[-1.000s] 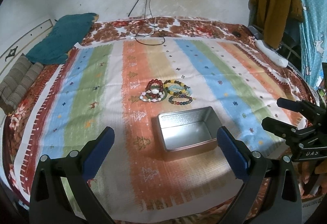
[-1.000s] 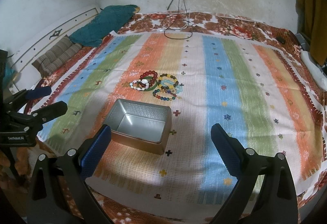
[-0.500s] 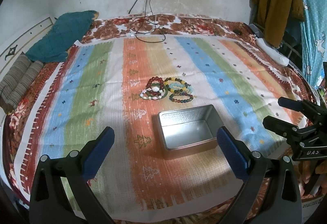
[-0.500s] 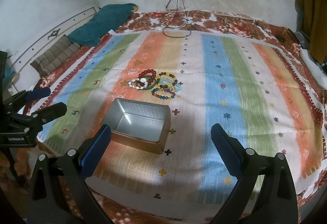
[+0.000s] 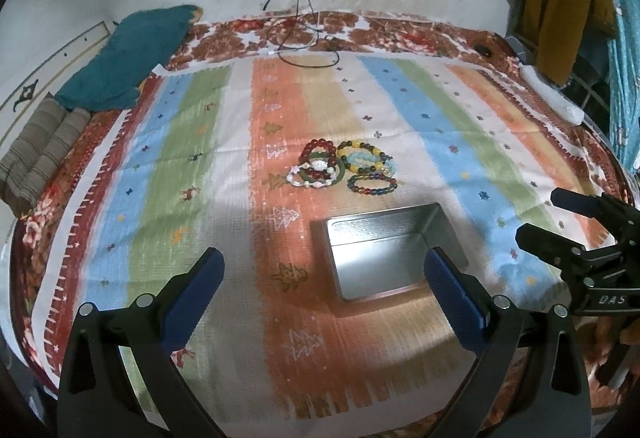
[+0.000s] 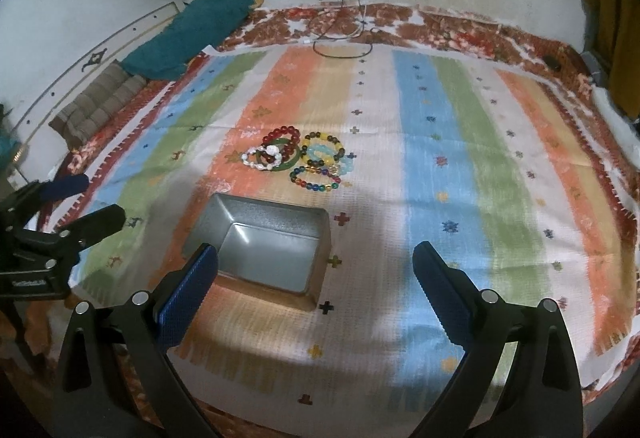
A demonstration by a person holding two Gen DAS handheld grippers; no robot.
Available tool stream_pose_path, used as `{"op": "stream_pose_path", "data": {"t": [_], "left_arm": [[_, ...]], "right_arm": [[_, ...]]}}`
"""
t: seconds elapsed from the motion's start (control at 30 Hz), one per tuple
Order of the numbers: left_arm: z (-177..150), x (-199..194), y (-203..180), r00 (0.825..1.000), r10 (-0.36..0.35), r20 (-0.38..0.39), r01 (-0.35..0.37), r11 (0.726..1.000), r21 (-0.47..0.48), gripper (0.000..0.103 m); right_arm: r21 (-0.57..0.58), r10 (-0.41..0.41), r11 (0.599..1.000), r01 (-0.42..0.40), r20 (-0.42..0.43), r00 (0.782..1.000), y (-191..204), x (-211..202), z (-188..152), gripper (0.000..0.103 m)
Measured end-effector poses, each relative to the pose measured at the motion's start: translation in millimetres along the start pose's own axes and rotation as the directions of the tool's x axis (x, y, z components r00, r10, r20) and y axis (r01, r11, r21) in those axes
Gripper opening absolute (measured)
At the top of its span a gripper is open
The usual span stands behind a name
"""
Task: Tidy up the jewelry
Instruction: 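Move both tools toward the bracelet pile beside the silver tin, then grasp the white-pink bead bracelet with the left tool while the right tool grasps the multicolour bead bracelet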
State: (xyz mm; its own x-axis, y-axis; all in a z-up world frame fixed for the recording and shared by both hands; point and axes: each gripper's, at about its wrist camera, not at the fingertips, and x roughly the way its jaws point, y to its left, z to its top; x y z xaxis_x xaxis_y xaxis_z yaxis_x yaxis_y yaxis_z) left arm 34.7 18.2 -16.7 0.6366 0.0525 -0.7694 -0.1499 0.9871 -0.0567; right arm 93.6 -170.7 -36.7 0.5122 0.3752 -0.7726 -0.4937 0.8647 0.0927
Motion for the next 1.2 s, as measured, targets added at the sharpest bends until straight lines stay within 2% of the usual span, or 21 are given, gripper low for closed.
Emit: {"op": "stream_pose_path", "data": {"t": [0.1,0.27,0.63,0.93,1.2], "left_arm": [[6.7,5.8,3.8,1.0,-0.009,-0.016,0.009,1.0,-0.014,0.097],[26.2,21.8,10.1,0.999,0.01,-0.031,-0.01,1.0,-0.013,0.097],[56.4,56.9,27.3,0.996,0.048,-0.081,-0.053,0.997,-0.053,0.097],[68.4,84.7,31.3,0.988,0.081,-0.134,-0.086,0.996,-0.031,0.097],[76.4,104.7,38.2,0.982,0.086,-0.171,-0.096,0.994,-0.051,0.097]], "right_arm": [[0.012,-0.002,1.0,0.002,-0.019,1.0,-5.4,8.2,8.5,0.099],[-0.003,-0.026,1.0,0.026,-0.023,0.999,-6.8,17.9,24.5,0.099],[0.009,-0.022,1.0,0.023,-0.099,0.995,-14.5,50.8,46.1,0.099],[0.006,-0.021,1.0,0.022,-0.125,0.992,-13.2,66.4,56.7,0.099],[0.012,-0.011,1.0,0.013,-0.154,0.988,-14.7,81.4,63.9,0.099]]}}
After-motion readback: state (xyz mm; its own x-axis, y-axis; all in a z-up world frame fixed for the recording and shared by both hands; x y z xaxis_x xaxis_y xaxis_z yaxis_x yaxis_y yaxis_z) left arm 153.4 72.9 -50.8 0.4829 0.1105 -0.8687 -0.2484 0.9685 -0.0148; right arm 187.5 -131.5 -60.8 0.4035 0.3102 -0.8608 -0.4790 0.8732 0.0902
